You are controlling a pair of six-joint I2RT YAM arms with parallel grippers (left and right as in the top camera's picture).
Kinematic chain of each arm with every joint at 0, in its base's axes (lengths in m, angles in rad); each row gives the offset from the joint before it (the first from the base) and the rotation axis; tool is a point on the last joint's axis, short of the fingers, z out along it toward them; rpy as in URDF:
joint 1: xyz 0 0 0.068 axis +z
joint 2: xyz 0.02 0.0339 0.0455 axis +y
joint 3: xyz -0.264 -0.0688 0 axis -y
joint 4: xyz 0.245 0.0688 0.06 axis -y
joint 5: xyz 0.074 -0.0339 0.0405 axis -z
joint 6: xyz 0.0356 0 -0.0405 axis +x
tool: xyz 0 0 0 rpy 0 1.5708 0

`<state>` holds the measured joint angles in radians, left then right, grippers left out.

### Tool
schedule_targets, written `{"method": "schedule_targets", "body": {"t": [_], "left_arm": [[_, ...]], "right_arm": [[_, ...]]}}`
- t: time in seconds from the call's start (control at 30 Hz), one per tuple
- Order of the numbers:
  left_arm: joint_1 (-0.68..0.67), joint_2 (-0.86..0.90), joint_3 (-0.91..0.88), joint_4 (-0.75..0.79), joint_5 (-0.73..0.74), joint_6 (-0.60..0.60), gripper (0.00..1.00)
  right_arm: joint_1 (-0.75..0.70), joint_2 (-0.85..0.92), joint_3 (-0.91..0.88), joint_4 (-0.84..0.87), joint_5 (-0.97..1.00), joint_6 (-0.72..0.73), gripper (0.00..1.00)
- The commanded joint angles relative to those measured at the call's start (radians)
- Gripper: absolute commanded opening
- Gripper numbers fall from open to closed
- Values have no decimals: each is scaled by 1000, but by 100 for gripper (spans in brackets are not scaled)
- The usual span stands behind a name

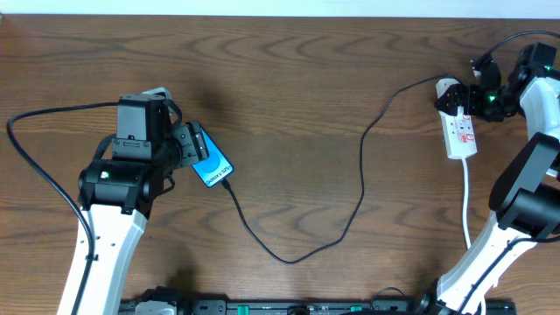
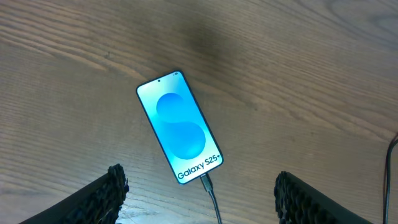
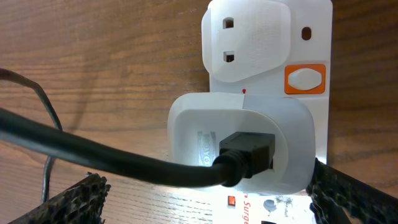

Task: Plug charger to phone and switch on socket

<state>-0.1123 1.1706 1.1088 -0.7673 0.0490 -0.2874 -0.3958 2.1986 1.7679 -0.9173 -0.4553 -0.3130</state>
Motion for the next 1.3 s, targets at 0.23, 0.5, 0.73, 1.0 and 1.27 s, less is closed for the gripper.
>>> {"method": "schedule_targets", "body": {"t": [0.23,0.5,0.73,1.0,1.27], "left_arm": [[-2,5,8,-3,-13,10,78],[-2,5,8,-3,-13,10,78],[-2,5,8,-3,-13,10,78],[-2,5,8,-3,-13,10,78],[-2,5,8,-3,-13,10,78]], "right_arm": [[35,13,-34,9,-37,21,99],[52,13,-65,11,-63,21,99],[59,13,-71,11,-64,36,99],[79,13,-84,14,-88,51,99],[89,13,-150,65,-192,74,99]]}}
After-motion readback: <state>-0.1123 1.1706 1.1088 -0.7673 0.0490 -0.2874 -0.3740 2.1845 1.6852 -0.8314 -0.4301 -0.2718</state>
